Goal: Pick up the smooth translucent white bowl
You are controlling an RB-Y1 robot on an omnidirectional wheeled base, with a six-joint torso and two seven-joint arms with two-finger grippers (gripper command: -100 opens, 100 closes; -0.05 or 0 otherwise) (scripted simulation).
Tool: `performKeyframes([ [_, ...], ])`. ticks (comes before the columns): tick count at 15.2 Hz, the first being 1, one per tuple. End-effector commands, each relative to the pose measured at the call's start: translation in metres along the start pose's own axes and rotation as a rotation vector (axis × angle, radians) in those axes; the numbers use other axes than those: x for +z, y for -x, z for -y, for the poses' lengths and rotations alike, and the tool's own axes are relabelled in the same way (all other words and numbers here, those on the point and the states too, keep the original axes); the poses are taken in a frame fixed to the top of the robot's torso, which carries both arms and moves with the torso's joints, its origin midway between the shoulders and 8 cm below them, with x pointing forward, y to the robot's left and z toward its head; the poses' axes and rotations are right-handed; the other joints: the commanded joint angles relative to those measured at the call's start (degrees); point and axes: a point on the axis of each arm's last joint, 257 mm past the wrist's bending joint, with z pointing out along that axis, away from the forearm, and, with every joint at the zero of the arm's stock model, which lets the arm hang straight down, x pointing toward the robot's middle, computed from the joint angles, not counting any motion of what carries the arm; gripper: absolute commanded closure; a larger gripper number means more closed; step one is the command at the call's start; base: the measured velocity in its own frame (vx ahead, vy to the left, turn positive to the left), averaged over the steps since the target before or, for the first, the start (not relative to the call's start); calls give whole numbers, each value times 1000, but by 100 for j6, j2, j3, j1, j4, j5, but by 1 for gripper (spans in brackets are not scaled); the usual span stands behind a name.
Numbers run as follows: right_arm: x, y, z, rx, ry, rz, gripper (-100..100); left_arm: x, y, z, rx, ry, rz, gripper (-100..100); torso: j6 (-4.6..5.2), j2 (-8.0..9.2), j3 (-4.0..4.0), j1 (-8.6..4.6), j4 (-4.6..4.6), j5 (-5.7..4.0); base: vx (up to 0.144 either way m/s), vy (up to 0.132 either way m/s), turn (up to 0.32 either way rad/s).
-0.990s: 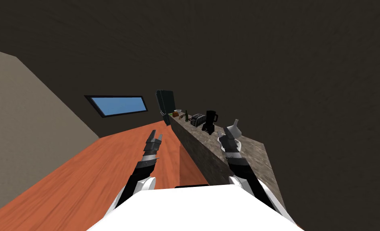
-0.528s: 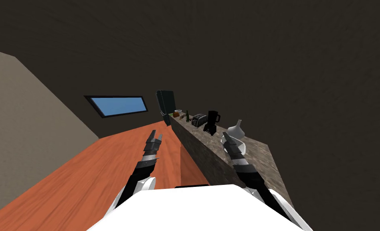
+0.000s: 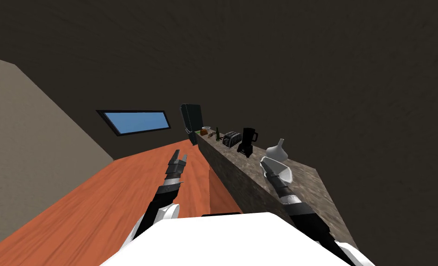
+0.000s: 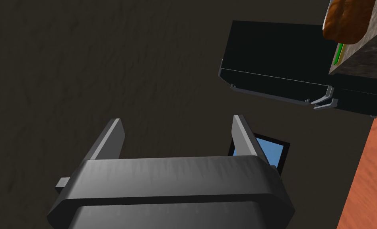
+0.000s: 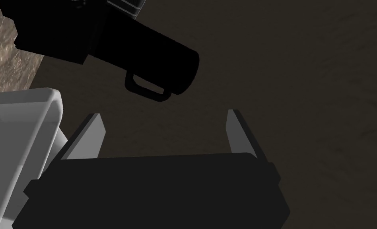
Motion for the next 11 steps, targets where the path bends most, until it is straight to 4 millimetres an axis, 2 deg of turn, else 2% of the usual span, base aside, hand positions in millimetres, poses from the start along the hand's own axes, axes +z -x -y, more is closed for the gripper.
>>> performKeyframes([
  [1, -12, 3, 17, -49, -50, -21, -100, 0, 0, 0, 0, 0, 0, 0, 0, 0, 0, 0, 0, 0, 48, 60, 1],
  [2, -25, 8, 37, -118, -104, -50, -100, 0, 0, 0, 0, 0, 0, 0, 0, 1, 0, 0, 0, 0, 52, 75, 3],
  [3, -28, 7, 39, -119, -114, -53, -100, 0, 0, 0, 0, 0, 0, 0, 0, 0, 0, 3, 0, 0, 55, 76, 0],
  [4, -39, 14, 57, -189, -160, -81, -100, 0, 0, 0, 0, 0, 0, 0, 1, -1, -1, 4, 0, 1, 70, 81, 2],
  [5, -46, 13, 61, -190, -178, -86, -100, 0, 0, 0, 0, 0, 0, 0, 0, -4, -2, 6, -1, 1, 75, 78, 0],
  [6, -58, 21, 78, -262, -225, -117, -100, 0, 0, 0, 0, 0, 0, 0, 0, -7, -4, 7, -2, 2, 77, 77, 3],
  [7, -65, 21, 82, -262, -243, -123, -100, 0, 0, 0, 0, 0, 0, 0, 0, -9, -5, 6, -2, 2, 70, 64, 0],
  [8, -76, 31, 96, -336, -283, -153, -100, 0, 0, 0, 0, 0, 0, 0, 0, -9, -5, 3, -2, 1, 74, 70, 9],
  [10, -86, 30, 102, -336, -308, -163, -100, 0, 0, 0, 0, 0, 0, 0, 0, -12, -7, 5, -3, 1, 72, 64, 1],
  [11, -101, 41, 117, -410, -357, -199, -100, 0, 0, 0, 0, 0, 0, 0, 0, -8, -5, 2, -2, 1, 53, 60, 10],
])
